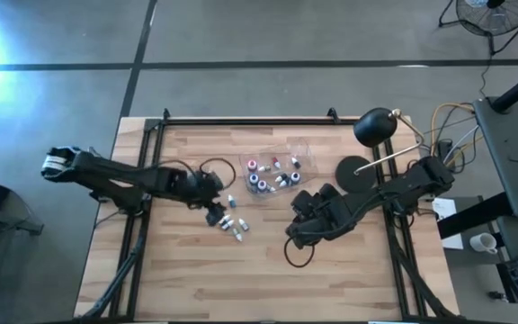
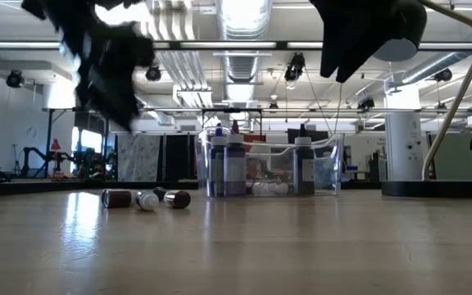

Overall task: Pick & Place food coloring
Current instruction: Put the small black food coloring bottle into the transparent bin

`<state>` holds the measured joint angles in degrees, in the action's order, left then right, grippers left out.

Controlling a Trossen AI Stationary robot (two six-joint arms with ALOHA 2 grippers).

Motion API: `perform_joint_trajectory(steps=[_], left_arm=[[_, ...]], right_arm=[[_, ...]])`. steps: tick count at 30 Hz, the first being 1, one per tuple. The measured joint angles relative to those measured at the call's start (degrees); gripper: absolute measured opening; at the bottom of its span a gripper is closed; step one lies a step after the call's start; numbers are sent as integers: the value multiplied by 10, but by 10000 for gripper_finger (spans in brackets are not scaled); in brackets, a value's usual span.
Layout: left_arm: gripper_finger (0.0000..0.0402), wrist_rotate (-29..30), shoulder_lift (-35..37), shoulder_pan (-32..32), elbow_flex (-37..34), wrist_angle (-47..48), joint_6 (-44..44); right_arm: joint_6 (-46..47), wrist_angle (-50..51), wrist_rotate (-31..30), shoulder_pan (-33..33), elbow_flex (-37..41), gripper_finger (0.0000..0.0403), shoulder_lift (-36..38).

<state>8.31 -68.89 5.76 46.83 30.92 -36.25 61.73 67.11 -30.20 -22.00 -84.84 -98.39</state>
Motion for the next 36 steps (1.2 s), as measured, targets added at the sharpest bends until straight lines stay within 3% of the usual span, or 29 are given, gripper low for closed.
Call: perform_joint_trajectory(steps=[5,17,23,31,36], left_arm=[[248,44,-56,14,-22,4,-55],[223,38,-174,22,2,-22,-75],[209,-3,-210,23,13,-33,-89],[194,-7,-233,23,13,-38,-94],[159,-4,-238,23,14,-34,-89]], right_arm=[[23,-5,23,0,15,210,0],[58,-9,31,0,18,210,0],[63,-13,32,0,18,210,0],[75,-15,32,0,18,210,0],[74,-15,32,0,18,210,0]])
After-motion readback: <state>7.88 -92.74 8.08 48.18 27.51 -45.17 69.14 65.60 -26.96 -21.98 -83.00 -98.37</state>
